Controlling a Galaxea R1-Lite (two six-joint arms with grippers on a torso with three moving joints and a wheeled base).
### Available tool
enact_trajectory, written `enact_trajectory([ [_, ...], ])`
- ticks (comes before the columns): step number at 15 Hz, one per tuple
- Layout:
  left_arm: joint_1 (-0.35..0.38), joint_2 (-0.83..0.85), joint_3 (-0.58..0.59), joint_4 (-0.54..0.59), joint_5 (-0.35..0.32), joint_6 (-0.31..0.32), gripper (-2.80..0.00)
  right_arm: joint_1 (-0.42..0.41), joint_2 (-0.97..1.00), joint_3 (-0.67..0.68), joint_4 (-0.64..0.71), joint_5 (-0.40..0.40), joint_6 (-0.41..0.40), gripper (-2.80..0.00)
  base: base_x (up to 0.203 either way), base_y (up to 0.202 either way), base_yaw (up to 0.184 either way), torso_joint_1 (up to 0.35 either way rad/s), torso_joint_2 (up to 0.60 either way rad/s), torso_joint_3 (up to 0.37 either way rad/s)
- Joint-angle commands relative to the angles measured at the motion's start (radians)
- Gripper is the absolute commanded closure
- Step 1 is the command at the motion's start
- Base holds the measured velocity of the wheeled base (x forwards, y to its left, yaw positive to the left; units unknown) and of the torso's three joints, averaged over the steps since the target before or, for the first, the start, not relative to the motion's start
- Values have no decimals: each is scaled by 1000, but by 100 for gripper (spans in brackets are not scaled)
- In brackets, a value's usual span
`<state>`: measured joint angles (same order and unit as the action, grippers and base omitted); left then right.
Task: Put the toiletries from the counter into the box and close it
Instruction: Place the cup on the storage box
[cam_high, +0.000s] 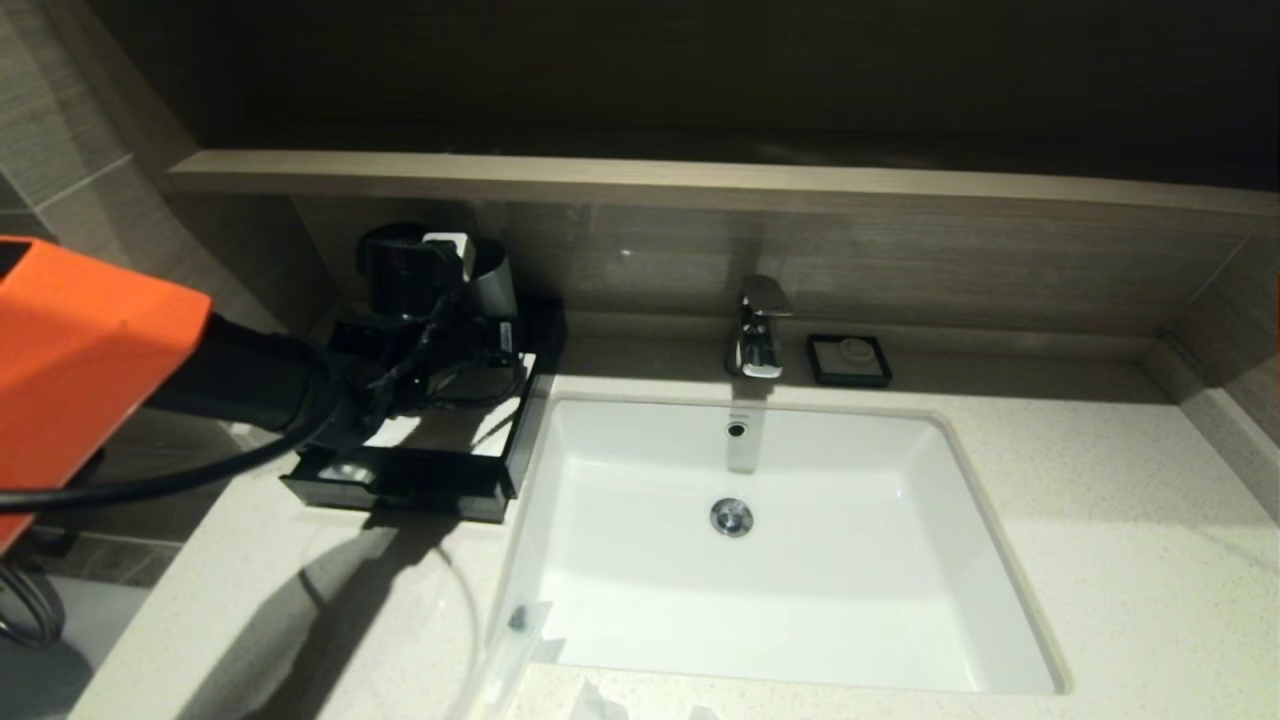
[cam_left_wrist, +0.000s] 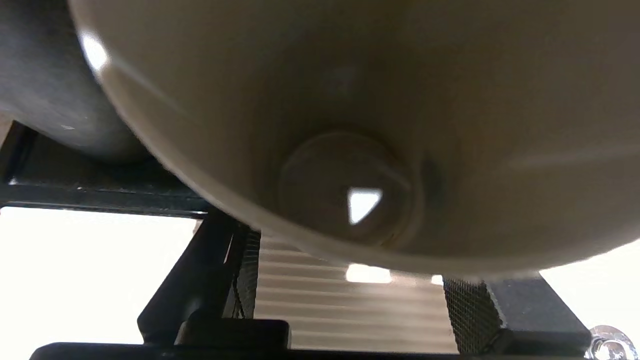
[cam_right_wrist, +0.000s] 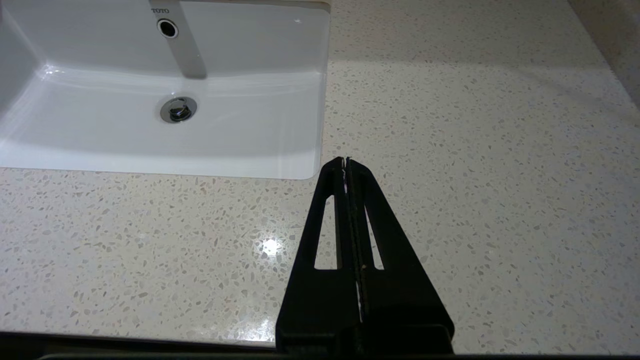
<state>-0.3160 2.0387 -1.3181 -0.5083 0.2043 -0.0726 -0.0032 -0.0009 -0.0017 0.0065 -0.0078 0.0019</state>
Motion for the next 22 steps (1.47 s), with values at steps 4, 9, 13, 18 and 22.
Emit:
enact_trajectory([
  [4, 0, 20, -32, 4, 6, 0, 0, 0, -1, 0, 0, 0, 0, 0, 0, 0, 0, 0, 0, 0],
  [9, 0, 34, -62, 8, 15, 2, 0, 0, -1, 0, 0, 0, 0, 0, 0, 0, 0, 0, 0, 0],
  [13, -3, 47, -79, 13, 15, 1, 0, 0, -1, 0, 1, 0, 0, 0, 0, 0, 0, 0, 0, 0],
  [18, -9, 60, -105, 23, 16, 1, 0, 0, -1, 0, 1, 0, 0, 0, 0, 0, 0, 0, 0, 0],
  [22, -9, 69, -124, 34, 18, 2, 0, 0, -1, 0, 0, 0, 0, 0, 0, 0, 0, 0, 0, 0],
])
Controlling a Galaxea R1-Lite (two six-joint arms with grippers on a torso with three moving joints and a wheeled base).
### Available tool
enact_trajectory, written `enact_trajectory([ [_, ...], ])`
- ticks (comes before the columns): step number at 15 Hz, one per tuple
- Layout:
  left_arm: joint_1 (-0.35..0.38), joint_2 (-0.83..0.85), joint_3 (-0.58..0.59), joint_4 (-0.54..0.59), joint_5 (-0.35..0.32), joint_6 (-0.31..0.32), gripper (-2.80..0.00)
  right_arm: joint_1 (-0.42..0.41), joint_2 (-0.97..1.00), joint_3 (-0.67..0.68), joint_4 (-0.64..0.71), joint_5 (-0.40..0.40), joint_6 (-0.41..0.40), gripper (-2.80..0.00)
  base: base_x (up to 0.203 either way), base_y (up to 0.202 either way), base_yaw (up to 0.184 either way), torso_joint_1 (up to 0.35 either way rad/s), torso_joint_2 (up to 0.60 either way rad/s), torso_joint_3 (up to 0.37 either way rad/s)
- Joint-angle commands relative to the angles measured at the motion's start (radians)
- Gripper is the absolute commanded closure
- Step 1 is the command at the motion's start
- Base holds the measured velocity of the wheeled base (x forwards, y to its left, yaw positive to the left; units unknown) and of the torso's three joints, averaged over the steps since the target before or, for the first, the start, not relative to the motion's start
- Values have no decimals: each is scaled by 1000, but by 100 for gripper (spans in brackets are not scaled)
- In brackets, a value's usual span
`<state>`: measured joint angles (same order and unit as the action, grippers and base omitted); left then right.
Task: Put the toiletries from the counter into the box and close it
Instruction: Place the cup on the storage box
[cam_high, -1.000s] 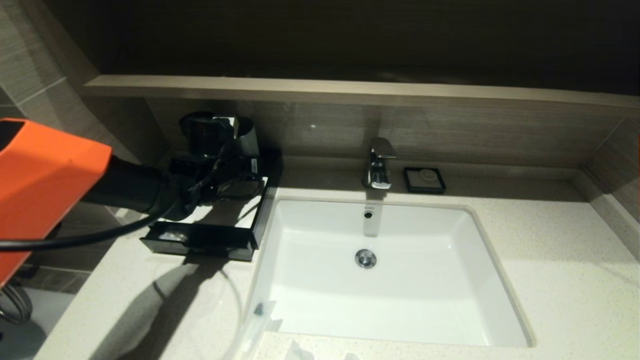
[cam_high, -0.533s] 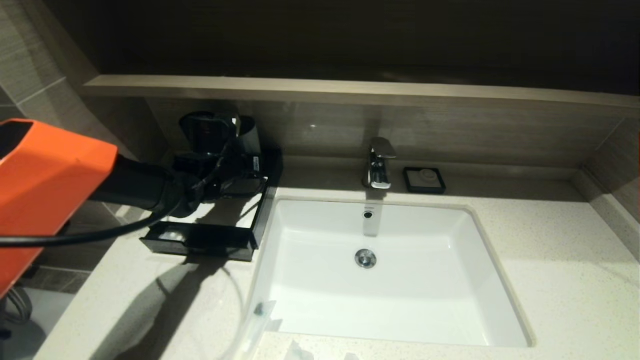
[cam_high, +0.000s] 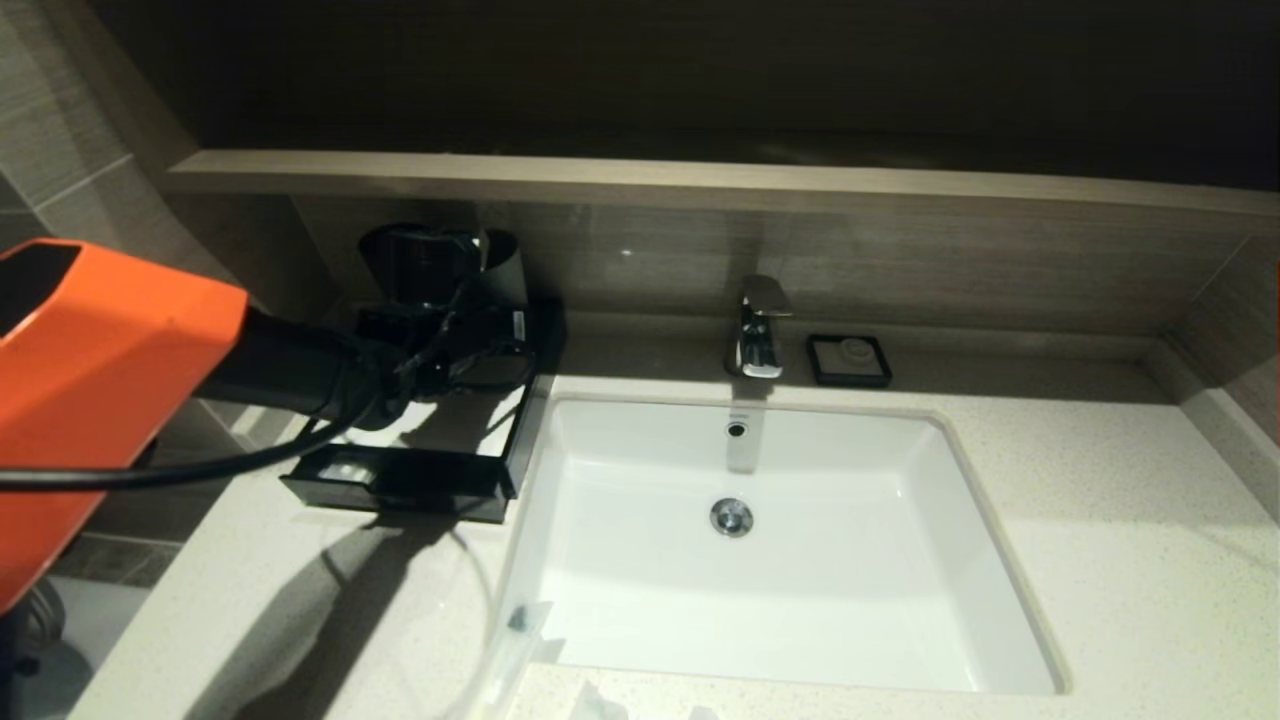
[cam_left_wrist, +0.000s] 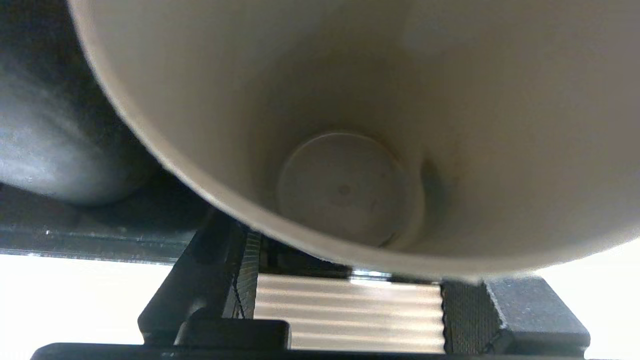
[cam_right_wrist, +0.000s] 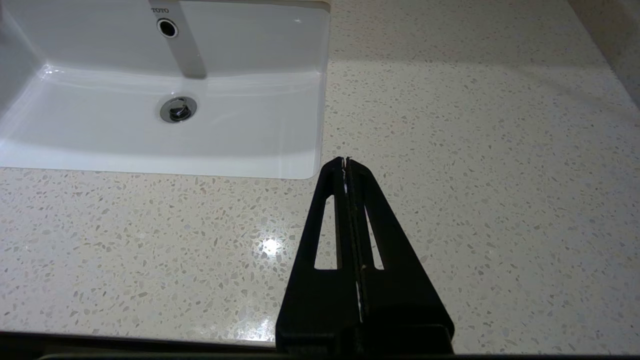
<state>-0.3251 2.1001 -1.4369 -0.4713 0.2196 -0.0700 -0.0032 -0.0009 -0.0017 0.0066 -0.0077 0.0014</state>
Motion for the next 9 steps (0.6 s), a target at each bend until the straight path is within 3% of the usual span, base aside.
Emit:
enact_trajectory([
  [1, 0, 10, -7, -3, 3, -1, 0, 0, -1, 0, 1, 0, 0, 0, 0, 0, 0, 0, 0, 0],
  [9, -3, 21, -24, 5, 3, 4, 0, 0, -1, 0, 0, 0, 0, 0, 0, 0, 0, 0, 0, 0],
])
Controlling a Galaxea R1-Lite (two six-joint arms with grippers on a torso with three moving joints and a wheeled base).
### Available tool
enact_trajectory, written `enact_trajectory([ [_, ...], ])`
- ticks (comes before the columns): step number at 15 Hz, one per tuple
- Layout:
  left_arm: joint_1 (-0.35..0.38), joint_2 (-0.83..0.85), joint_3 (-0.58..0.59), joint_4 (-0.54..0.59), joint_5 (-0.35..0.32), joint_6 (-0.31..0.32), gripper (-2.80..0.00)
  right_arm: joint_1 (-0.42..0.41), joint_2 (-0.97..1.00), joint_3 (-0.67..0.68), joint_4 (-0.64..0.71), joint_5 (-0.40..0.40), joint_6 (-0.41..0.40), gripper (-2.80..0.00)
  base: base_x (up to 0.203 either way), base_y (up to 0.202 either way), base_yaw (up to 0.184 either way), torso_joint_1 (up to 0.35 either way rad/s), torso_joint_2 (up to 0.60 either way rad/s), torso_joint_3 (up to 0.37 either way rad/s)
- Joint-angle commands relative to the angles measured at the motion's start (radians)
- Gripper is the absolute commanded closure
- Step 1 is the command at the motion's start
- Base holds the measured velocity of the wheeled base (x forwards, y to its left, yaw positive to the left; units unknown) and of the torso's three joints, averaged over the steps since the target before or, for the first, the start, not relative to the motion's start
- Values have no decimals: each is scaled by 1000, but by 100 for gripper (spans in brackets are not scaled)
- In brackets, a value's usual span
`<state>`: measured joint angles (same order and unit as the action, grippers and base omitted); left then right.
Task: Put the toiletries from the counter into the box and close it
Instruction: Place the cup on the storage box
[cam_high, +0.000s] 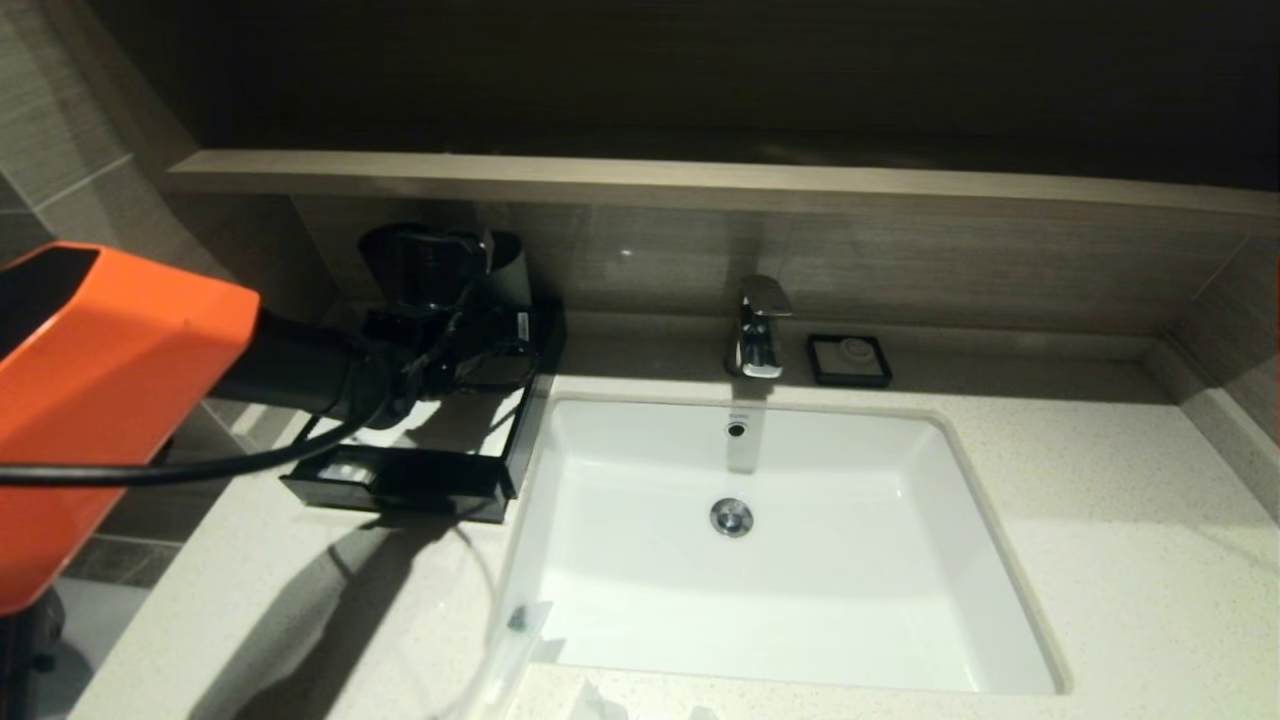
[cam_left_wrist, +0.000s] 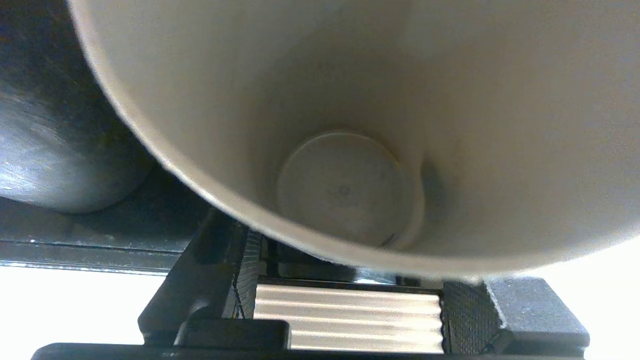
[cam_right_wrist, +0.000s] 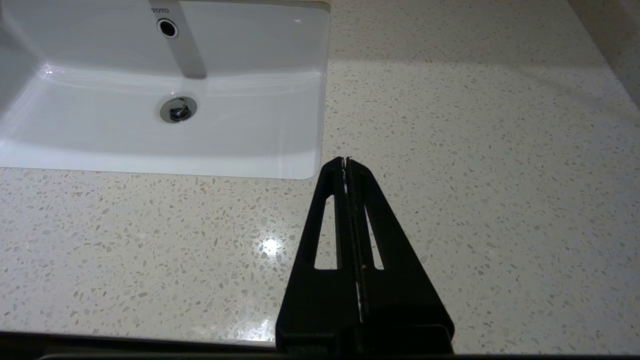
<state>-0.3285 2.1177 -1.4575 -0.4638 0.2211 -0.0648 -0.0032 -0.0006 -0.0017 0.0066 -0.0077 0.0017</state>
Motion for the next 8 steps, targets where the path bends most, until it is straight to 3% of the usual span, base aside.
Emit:
enact_trajectory([
  [1, 0, 7, -4, -3, 3, -1, 0, 0, -1, 0, 0, 0, 0, 0, 0, 0, 0, 0, 0, 0],
  [8, 0, 18, -11, -3, 9, 6, 0, 0, -1, 0, 0, 0, 0, 0, 0, 0, 0, 0, 0, 0],
])
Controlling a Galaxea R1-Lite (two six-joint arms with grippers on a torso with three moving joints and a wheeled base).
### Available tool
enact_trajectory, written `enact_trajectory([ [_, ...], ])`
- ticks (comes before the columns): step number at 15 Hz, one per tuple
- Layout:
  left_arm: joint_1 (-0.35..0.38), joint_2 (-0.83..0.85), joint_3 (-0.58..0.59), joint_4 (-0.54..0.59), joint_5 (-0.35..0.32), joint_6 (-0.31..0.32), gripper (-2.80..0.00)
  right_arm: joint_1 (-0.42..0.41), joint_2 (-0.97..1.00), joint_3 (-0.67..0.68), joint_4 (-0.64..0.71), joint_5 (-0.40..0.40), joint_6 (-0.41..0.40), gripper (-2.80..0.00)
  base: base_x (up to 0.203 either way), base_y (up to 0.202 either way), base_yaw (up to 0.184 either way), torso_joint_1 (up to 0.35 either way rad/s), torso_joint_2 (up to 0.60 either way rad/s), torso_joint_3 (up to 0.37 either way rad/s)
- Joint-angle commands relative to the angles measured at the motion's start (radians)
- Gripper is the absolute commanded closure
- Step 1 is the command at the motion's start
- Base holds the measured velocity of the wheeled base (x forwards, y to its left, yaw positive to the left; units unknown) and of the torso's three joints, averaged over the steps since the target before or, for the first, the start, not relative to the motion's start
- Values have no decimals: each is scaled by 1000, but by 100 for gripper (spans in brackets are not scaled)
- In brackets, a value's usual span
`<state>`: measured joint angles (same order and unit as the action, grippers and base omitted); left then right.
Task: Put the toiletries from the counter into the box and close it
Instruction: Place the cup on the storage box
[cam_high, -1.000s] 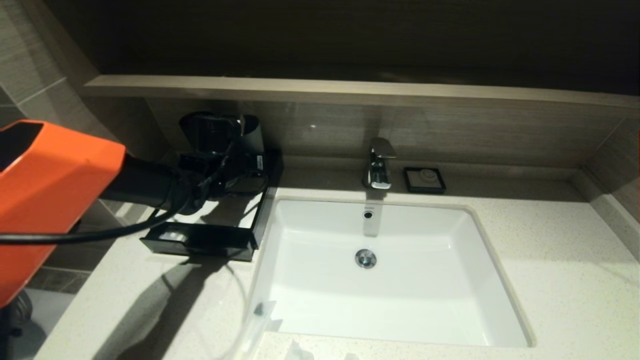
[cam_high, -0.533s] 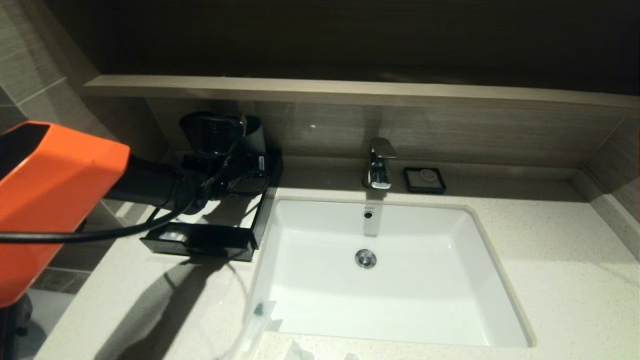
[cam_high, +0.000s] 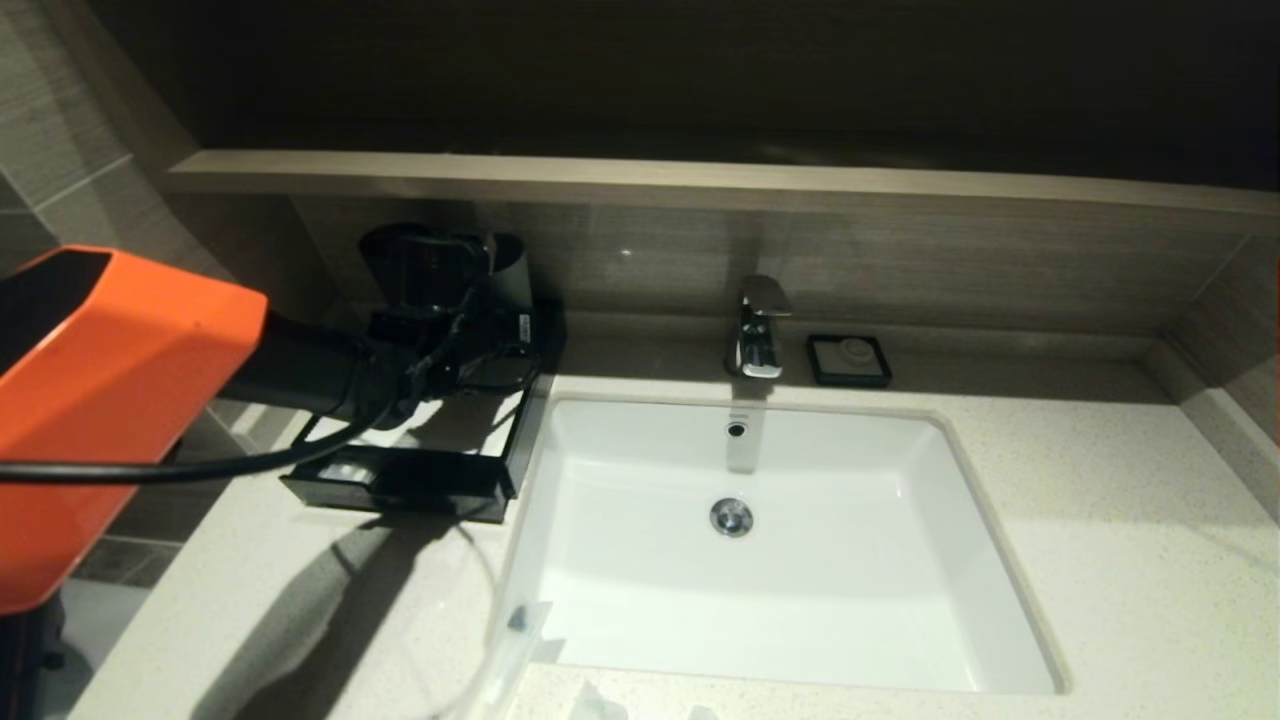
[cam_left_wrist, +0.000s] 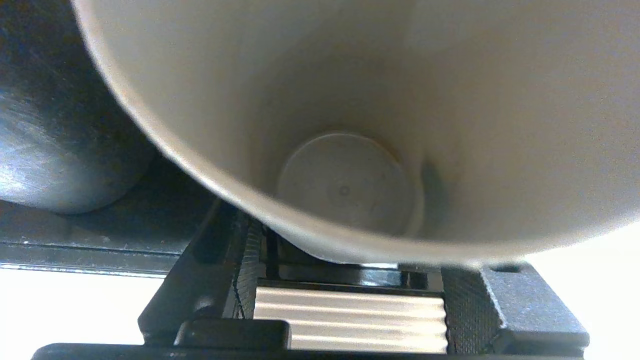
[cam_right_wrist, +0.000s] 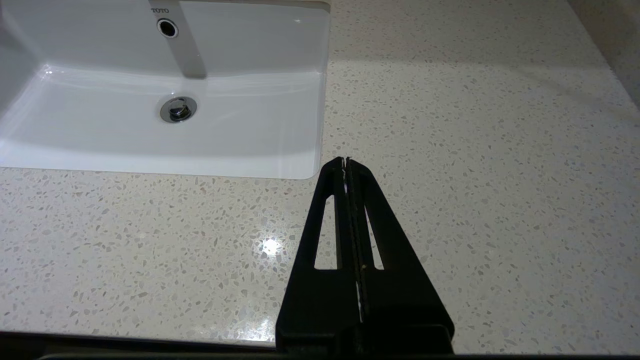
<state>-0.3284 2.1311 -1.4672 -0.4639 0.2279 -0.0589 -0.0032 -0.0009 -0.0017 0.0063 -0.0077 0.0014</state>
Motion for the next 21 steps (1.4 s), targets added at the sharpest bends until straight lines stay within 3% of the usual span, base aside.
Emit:
enact_trajectory([
  [1, 0, 4, -1, -2, 2, 1, 0, 0, -1, 0, 0, 0, 0, 0, 0, 0, 0, 0, 0, 0],
  [2, 0, 6, -1, -3, 3, 2, 0, 0, 0, 0, 0, 0, 0, 0, 0, 0, 0, 0, 0, 0],
  [3, 0, 7, -1, -5, 2, 5, -58, 0, -1, 0, 0, 0, 0, 0, 0, 0, 0, 0, 0, 0],
  [4, 2, 9, -2, -7, 2, 5, -280, 0, -1, 0, 1, 0, 0, 0, 0, 0, 0, 0, 0, 0],
  [15, 2, -50, -3, -9, 4, 7, -280, 0, -1, 0, 1, 0, 0, 0, 0, 0, 0, 0, 0, 0],
  [17, 2, -77, 4, -7, 32, 7, -280, 0, -1, 0, 0, 0, 0, 0, 0, 0, 0, 0, 0, 0],
  [21, -1, -157, 105, -7, 47, 6, -280, 0, -1, 0, 0, 0, 0, 0, 0, 0, 0, 0, 0, 0],
])
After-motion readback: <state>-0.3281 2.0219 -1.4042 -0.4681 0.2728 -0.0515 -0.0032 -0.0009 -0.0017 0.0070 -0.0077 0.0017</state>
